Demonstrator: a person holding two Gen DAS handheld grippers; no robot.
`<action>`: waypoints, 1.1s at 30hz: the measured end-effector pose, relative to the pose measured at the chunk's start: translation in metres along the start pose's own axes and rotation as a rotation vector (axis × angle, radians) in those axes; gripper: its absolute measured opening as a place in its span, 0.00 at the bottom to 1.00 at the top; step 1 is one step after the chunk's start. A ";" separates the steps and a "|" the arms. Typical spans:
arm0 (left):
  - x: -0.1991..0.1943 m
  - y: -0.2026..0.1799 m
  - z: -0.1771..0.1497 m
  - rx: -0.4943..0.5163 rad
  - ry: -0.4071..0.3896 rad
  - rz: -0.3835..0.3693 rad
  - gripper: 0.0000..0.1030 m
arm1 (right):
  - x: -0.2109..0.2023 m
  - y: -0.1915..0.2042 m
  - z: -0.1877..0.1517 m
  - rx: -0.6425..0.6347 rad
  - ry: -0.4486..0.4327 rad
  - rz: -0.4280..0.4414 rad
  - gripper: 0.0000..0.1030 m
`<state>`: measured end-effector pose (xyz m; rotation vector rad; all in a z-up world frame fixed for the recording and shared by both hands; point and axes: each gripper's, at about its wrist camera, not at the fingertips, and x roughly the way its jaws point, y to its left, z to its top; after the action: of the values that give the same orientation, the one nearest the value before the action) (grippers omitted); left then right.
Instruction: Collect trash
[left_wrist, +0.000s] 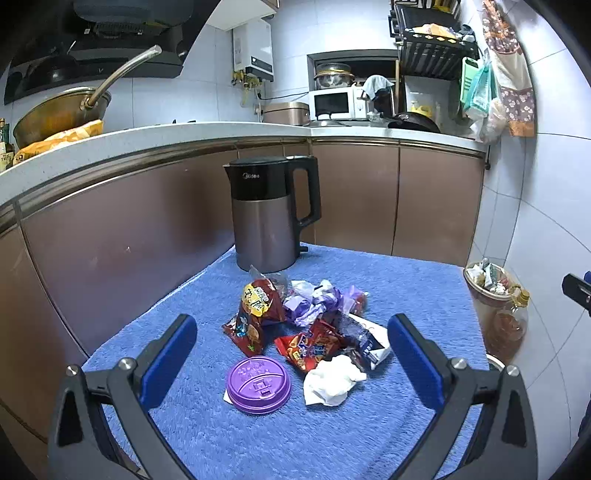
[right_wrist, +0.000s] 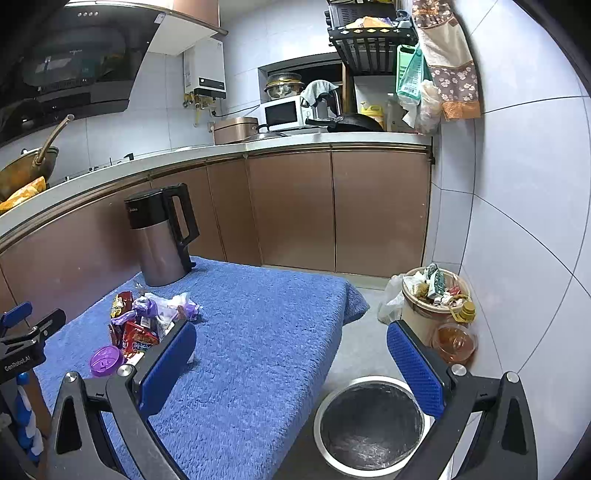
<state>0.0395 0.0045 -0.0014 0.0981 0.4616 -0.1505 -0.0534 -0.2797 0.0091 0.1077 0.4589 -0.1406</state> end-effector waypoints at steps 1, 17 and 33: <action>0.003 0.001 0.000 -0.001 0.003 0.001 1.00 | 0.002 0.000 0.001 -0.002 0.002 0.002 1.00; 0.048 0.047 -0.018 -0.031 0.084 0.030 1.00 | 0.062 0.037 0.002 -0.091 0.102 0.135 1.00; 0.118 0.089 -0.060 -0.073 0.339 -0.133 0.86 | 0.183 0.111 -0.022 -0.182 0.380 0.416 0.88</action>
<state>0.1325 0.0851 -0.1029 0.0211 0.8118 -0.2487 0.1173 -0.1878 -0.0851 0.0491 0.8144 0.3354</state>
